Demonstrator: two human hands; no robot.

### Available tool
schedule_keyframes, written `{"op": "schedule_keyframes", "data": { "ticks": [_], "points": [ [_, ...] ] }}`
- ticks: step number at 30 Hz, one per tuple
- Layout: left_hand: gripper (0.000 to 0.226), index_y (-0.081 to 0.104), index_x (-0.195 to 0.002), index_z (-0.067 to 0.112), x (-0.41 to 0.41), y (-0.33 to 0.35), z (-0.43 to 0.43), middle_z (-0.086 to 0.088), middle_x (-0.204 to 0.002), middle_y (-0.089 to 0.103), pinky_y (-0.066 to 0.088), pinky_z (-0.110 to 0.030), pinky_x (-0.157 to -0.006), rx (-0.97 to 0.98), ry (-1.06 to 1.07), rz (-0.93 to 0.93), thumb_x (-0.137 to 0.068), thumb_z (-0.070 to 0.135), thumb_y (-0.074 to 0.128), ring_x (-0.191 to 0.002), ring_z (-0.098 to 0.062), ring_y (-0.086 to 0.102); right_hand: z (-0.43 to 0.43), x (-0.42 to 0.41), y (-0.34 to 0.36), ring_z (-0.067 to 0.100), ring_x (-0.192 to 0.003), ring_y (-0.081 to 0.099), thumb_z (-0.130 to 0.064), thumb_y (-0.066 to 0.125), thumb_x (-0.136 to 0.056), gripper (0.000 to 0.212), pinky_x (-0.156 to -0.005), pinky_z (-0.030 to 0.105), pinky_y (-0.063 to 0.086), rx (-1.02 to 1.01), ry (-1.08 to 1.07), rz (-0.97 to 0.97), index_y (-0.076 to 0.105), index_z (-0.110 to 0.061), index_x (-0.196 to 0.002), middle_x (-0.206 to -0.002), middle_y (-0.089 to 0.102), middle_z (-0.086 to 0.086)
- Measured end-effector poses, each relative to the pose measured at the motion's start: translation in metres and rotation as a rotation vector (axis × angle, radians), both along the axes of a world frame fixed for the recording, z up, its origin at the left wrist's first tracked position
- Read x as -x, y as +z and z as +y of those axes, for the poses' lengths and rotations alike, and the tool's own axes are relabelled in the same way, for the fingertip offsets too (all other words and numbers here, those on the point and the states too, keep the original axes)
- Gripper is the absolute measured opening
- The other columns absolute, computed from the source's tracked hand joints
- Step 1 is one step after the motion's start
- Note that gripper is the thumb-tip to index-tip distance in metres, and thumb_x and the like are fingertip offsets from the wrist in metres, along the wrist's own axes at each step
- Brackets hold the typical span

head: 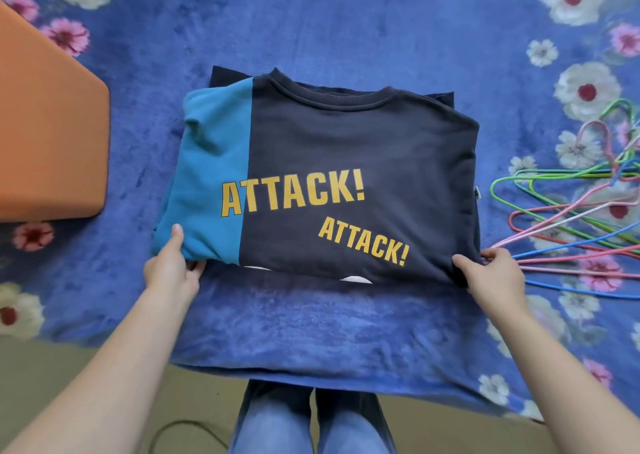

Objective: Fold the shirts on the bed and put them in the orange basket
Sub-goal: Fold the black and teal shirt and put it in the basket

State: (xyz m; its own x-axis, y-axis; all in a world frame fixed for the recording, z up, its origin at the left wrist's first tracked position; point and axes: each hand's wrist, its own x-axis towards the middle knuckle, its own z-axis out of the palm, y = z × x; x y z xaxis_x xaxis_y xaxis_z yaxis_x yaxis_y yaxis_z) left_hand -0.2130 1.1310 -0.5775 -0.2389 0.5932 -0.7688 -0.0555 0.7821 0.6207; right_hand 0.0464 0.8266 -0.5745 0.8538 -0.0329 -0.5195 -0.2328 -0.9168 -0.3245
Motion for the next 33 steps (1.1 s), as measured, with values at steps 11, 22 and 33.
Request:
{"op": "schedule_keyframes", "data": {
  "ticks": [11, 22, 33],
  "points": [
    [0.05, 0.041, -0.131, 0.014, 0.016, -0.017, 0.014, -0.006, -0.136, 0.047, 0.046, -0.039, -0.097, -0.142, -0.102, 0.499, -0.088, 0.02, 0.065, -0.118, -0.023, 0.054, -0.024, 0.003, 0.006, 0.011, -0.054, 0.055, 0.001, 0.067, -0.079, 0.008, -0.048, 0.018, 0.043, -0.226, -0.015, 0.498, 0.069, -0.001, -0.087, -0.068, 0.064, 0.005],
    [0.068, 0.01, -0.151, 0.007, -0.116, -0.028, -0.125, -0.015, -0.158, 0.004, -0.003, -0.039, -0.115, -1.011, -1.737, 0.737, -0.095, 0.044, 0.021, -0.146, -0.029, 0.001, -0.011, -0.021, 0.01, 0.019, -0.067, 0.047, -0.042, 0.077, -0.063, 0.037, -0.053, 0.024, 0.032, -0.51, -0.169, 0.588, 0.066, -0.02, -0.09, -0.081, 0.062, 0.001],
    [0.07, -0.025, -0.14, 0.017, -0.122, -0.052, -0.12, -0.002, -0.147, -0.034, -0.024, -0.031, -0.109, -0.82, -1.827, 0.8, -0.085, 0.057, -0.009, -0.137, -0.014, -0.032, 0.046, -0.026, 0.047, 0.024, -0.069, 0.069, -0.003, 0.06, -0.062, 0.024, -0.064, 0.029, 0.058, -0.828, -0.271, 0.906, 0.071, -0.002, -0.083, -0.079, 0.071, 0.013]
  ]
}}
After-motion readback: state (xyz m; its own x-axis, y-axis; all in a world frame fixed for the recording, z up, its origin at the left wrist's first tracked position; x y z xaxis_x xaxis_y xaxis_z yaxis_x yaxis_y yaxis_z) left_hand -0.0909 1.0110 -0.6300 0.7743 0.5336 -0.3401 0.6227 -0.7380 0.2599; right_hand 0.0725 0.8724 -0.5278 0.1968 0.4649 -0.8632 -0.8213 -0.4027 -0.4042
